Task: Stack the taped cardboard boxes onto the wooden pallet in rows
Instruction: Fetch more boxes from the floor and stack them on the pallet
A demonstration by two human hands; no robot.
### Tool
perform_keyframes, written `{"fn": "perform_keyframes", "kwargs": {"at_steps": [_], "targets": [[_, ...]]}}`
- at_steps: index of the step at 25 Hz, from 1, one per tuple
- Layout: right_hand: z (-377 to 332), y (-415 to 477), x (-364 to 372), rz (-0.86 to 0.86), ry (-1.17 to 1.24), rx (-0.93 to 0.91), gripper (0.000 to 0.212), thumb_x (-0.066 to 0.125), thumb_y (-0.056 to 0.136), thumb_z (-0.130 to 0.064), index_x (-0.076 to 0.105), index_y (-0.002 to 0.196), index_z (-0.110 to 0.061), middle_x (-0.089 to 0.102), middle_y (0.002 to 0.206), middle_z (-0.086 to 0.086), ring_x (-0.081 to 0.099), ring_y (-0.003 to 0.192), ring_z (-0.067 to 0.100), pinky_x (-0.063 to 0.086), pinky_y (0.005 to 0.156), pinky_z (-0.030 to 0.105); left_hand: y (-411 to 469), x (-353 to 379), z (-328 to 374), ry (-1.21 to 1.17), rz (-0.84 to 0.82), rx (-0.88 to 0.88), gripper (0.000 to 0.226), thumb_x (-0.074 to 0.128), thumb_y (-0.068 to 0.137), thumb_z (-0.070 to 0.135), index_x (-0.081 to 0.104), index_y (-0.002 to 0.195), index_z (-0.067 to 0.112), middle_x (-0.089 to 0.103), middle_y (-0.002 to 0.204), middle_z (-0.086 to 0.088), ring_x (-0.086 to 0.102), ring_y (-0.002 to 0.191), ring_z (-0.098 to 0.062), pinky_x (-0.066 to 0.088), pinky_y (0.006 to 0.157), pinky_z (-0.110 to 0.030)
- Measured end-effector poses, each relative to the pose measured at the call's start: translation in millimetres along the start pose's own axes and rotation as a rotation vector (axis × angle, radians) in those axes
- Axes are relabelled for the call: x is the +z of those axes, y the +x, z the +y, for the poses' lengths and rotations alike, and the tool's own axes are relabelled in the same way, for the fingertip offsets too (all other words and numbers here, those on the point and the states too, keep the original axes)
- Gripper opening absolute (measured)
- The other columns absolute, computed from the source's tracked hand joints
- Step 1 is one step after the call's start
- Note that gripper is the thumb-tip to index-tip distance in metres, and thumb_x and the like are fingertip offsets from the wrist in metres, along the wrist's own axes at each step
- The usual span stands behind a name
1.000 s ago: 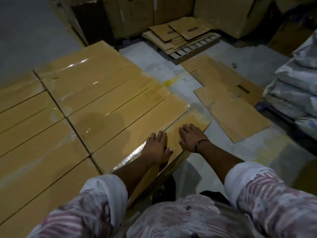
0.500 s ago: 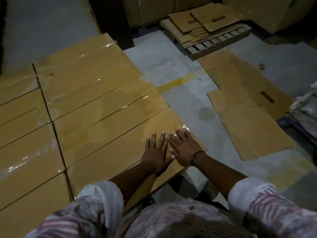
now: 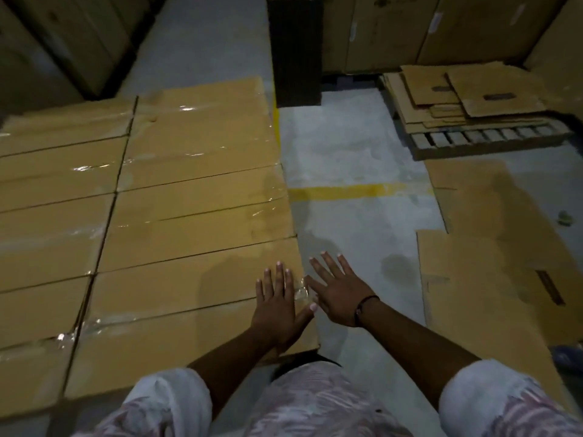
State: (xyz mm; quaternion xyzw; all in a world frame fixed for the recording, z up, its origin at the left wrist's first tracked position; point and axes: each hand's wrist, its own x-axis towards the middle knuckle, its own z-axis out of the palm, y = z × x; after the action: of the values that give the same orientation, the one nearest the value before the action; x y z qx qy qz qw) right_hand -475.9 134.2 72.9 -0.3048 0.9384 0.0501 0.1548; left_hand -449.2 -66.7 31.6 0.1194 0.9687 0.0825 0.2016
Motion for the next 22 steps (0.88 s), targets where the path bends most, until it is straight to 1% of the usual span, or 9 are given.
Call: {"fn": "perform_keyframes", "kwargs": {"at_steps": [2,5,7,10,12,14,17,19,22], "targets": [[23.0,7.0,-5.9,0.009,0.001,-0.002,0.058,0.038,0.098,-0.046,0.049,0.148,-0.019,0.03,0.162,0.018,0.024,0.149,0.045,0.021,0.117,0.063,15.8,-8.7,8.0,-0.001,0.016,-0.053,0.109,-0.006,0.084,0.088,-0.02,0.16,0.012,-0.04,0.161,-0.011,-0.038,0.147,-0.036,-0.016,0.122,-0.057],[48.6,26.4,-13.0,-0.014,0.076,-0.033,0.061,0.027,0.105,-0.048,0.024,0.16,-0.021,0.003,0.169,0.013,-0.002,0.155,0.04,0.002,0.122,0.057,43.8,-18.5,17.4,-0.051,0.018,-0.158,0.119,-0.01,0.074,0.092,-0.02,0.16,0.011,-0.037,0.162,-0.014,-0.032,0.149,-0.04,-0.015,0.122,-0.059],[62.2,37.1,-11.4,-0.012,0.083,-0.071,0.064,0.019,0.105,-0.053,0.015,0.162,-0.023,-0.004,0.169,0.01,-0.009,0.155,0.036,-0.003,0.123,0.054,61.9,-21.1,24.7,-0.036,0.04,-0.206,0.121,-0.009,0.073,0.093,-0.02,0.159,0.009,-0.036,0.162,-0.017,-0.029,0.15,-0.043,-0.012,0.122,-0.06],[89.6,54.3,-17.3,-0.058,0.096,-0.164,0.085,-0.006,0.089,-0.062,0.014,0.162,-0.024,-0.003,0.17,0.009,-0.009,0.155,0.034,-0.004,0.123,0.052,97.3,-27.7,38.4,-0.027,0.068,-0.276,0.109,0.01,0.085,0.081,-0.021,0.159,0.008,-0.035,0.162,-0.018,-0.027,0.15,-0.045,-0.009,0.122,-0.062],[117.9,67.0,-20.6,-0.07,0.086,-0.223,0.092,-0.012,0.082,-0.063,0.013,0.162,-0.025,-0.003,0.17,0.008,-0.009,0.155,0.033,-0.003,0.123,0.051,124.8,-31.7,44.0,-0.075,0.112,-0.342,0.104,0.008,0.088,0.077,-0.018,0.16,0.007,-0.032,0.163,-0.017,-0.026,0.151,-0.046,-0.01,0.122,-0.063],[154.5,81.4,-29.3,-0.078,0.075,-0.232,0.088,-0.01,0.085,-0.064,0.009,0.162,-0.027,-0.006,0.17,0.006,-0.011,0.155,0.032,-0.005,0.124,0.05,151.0,-33.1,51.4,-0.096,0.15,-0.44,0.103,0.006,0.089,0.076,-0.009,0.161,0.004,-0.022,0.166,-0.02,-0.018,0.152,-0.049,-0.008,0.121,-0.064],[211.6,103.0,-49.3,-0.161,0.024,-0.247,0.069,0.009,0.101,-0.059,0.006,0.162,-0.027,-0.009,0.169,0.005,-0.015,0.155,0.031,-0.007,0.124,0.048,187.9,-37.9,67.7,-0.175,0.193,-0.583,0.101,0.021,0.094,0.075,0.013,0.161,0.0,0.001,0.168,-0.024,0.007,0.152,-0.055,0.0,0.12,-0.067],[248.4,133.6,-68.2,-0.151,-0.074,-0.298,0.067,0.012,0.103,-0.056,0.005,0.162,-0.025,-0.01,0.169,0.007,-0.015,0.154,0.033,-0.006,0.124,0.05,215.8,-47.2,71.0,-0.161,0.252,-0.652,0.101,0.024,0.095,0.075,0.003,0.162,0.002,-0.012,0.167,-0.021,-0.002,0.153,-0.053,-0.006,0.119,-0.064],[281.5,189.1,-93.8,-0.104,-0.116,-0.327,0.063,0.023,0.108,-0.051,0.007,0.162,-0.025,-0.008,0.17,0.006,-0.013,0.155,0.033,0.0,0.124,0.051,240.7,-65.6,70.9,-0.253,0.207,-0.736,0.099,0.031,0.099,0.069,-0.016,0.161,0.007,-0.032,0.163,-0.016,-0.023,0.152,-0.047,-0.011,0.121,-0.062]]}}
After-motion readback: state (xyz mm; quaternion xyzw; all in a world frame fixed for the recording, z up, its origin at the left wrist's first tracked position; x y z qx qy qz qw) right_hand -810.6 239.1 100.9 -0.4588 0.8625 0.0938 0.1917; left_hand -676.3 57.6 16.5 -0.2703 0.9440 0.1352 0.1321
